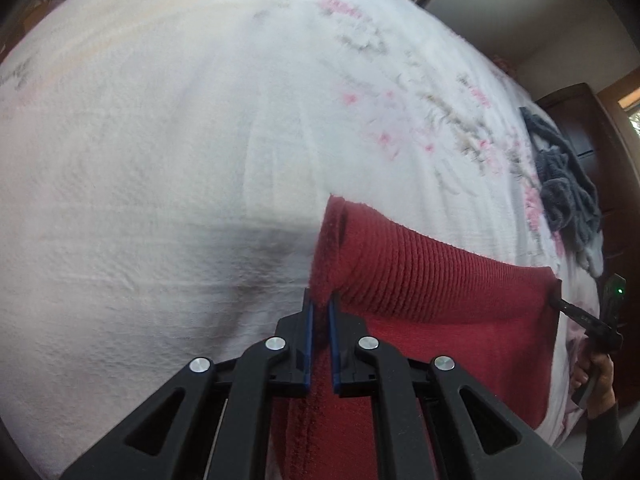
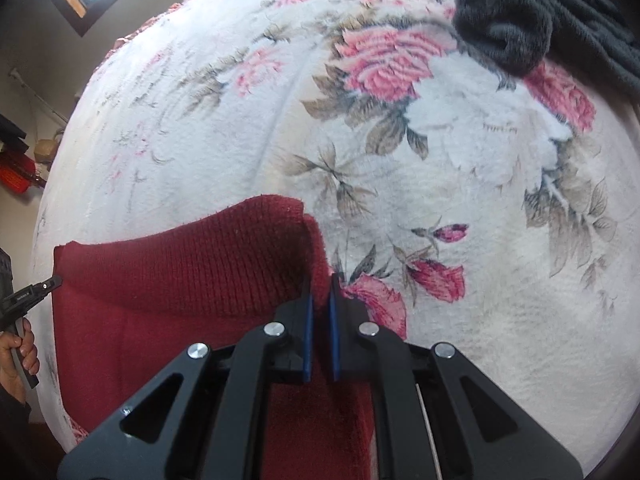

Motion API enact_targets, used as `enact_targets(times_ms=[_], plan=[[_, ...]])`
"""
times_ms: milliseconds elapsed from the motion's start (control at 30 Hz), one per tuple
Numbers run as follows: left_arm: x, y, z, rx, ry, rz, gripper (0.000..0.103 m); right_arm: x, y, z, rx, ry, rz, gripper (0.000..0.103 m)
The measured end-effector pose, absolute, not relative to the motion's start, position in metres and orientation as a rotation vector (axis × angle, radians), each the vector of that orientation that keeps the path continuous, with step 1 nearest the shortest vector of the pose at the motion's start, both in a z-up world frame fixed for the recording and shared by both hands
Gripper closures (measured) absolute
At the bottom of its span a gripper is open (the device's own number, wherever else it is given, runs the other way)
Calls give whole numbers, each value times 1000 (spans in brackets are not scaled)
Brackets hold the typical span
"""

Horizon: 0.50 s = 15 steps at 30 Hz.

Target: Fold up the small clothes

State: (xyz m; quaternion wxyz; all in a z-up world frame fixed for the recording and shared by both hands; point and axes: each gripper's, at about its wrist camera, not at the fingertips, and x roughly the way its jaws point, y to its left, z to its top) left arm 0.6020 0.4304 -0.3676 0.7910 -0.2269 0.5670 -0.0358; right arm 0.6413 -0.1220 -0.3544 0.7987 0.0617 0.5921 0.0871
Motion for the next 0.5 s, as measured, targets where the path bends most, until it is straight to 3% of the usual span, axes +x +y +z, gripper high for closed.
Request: enact_targets(times_ms=[167,233,267,300,333,433,500], plan=[[601,432,-392,-499,1258,-53,97,646,-129,-386,178,1299,175,96],[600,430,-385,-456,1246,-26,89,645,-130,-394,182,1307,187,95],[599,429,-376,-412,1224,-2,84,643,-131,-393,182,1297,191,91],[595,426,-362,-359,1183,33,79,641,-133,-388,193,1280,186,81],[588,421,-342,-306,1110,56,79,638,-137,-380,206,1250,170,78],[577,398,-316,-341,1037,-135,79,620,-148,-355,293,1146,180,77],[582,381,-331,-358,1104,-227,79,604,-146,-350,343,1132,240,77]])
